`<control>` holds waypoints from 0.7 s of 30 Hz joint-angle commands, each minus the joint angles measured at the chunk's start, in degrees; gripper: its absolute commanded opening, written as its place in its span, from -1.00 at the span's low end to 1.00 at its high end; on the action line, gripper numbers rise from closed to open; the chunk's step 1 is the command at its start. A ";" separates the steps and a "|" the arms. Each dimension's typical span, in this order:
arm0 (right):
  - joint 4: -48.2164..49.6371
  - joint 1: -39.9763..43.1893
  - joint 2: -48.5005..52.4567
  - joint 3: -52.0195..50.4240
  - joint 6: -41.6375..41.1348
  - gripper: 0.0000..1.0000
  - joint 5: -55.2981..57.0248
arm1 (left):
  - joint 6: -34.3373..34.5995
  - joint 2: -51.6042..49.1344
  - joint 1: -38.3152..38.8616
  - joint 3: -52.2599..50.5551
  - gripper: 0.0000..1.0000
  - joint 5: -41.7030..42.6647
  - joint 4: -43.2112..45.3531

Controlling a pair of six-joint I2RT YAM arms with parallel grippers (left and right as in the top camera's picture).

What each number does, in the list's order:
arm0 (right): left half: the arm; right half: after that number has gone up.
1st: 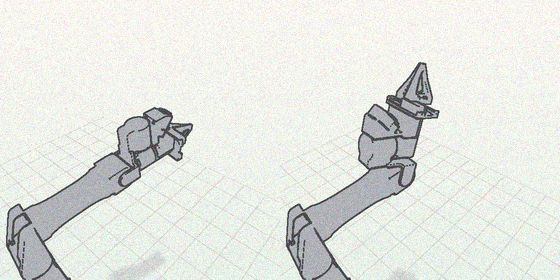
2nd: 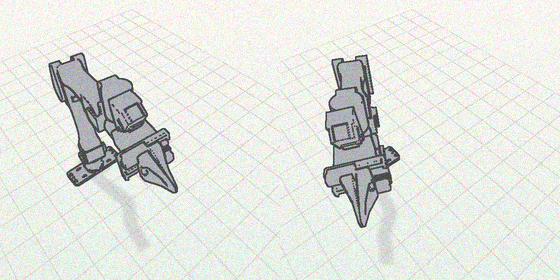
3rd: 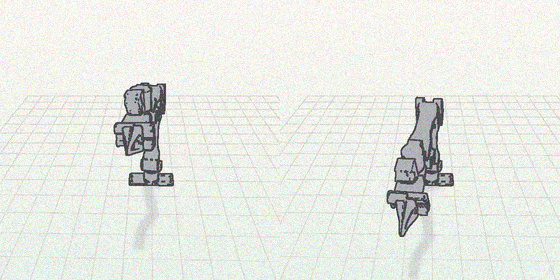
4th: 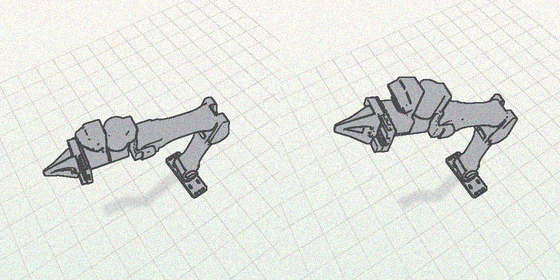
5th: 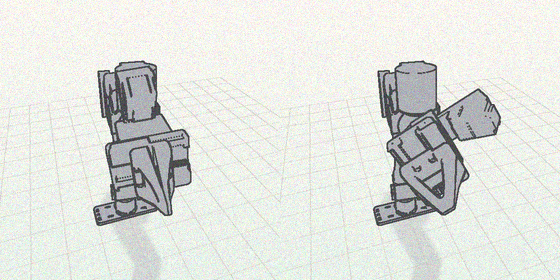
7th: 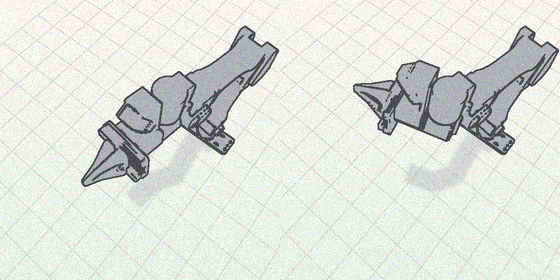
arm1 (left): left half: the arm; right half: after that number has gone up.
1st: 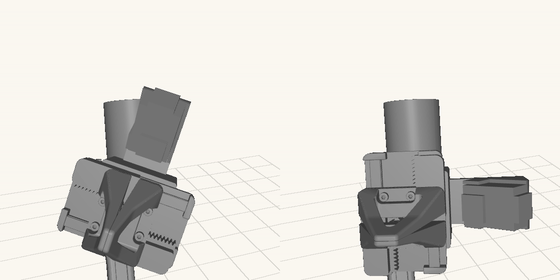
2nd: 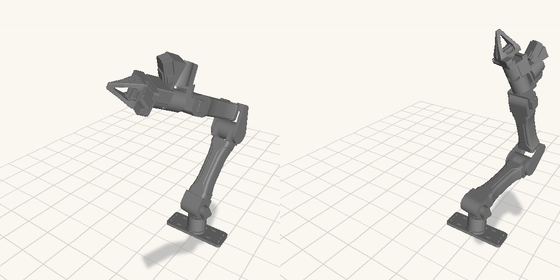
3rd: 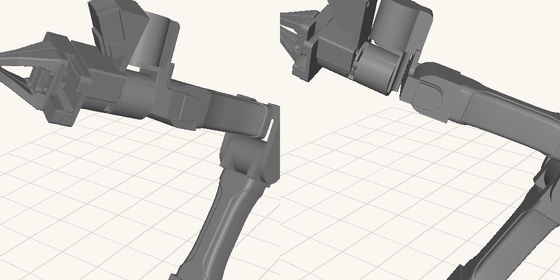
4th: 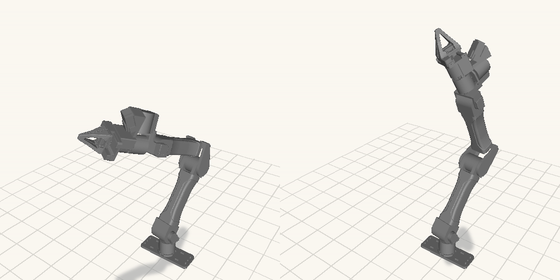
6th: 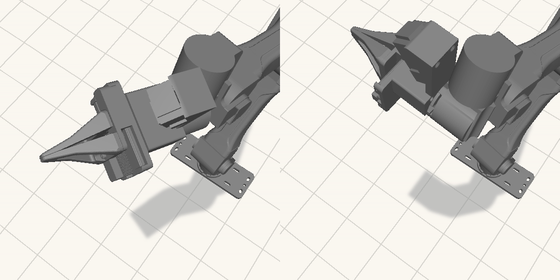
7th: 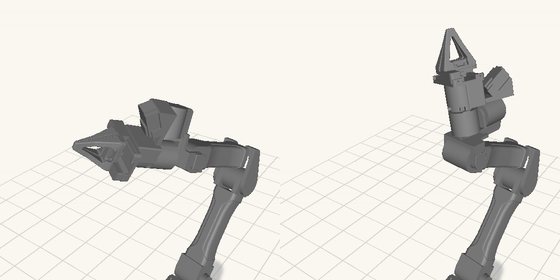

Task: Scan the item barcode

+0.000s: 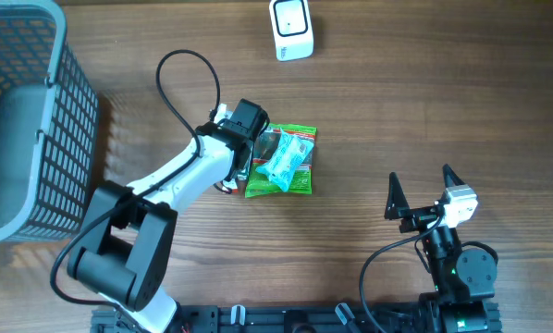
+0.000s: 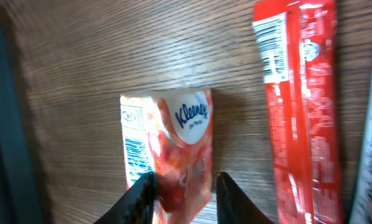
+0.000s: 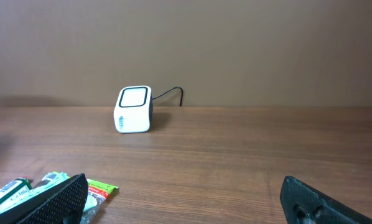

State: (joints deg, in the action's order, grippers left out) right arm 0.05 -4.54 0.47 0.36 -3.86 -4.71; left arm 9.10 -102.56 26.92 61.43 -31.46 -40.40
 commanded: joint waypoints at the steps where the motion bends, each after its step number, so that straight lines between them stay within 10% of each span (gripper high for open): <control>1: 0.20 -0.26 -0.26 -0.04 -0.63 0.99 -0.66 | 3.43 1.25 0.24 -0.24 -0.35 2.93 0.15; 21: 0.20 -0.26 -0.26 -0.04 -0.63 1.00 -0.66 | 10.88 21.64 -4.70 0.31 0.63 10.67 0.79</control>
State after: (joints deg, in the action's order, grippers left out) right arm 0.05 -4.54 0.47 0.36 -3.86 -4.71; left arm 17.04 -82.61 25.56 61.39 -27.68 -39.48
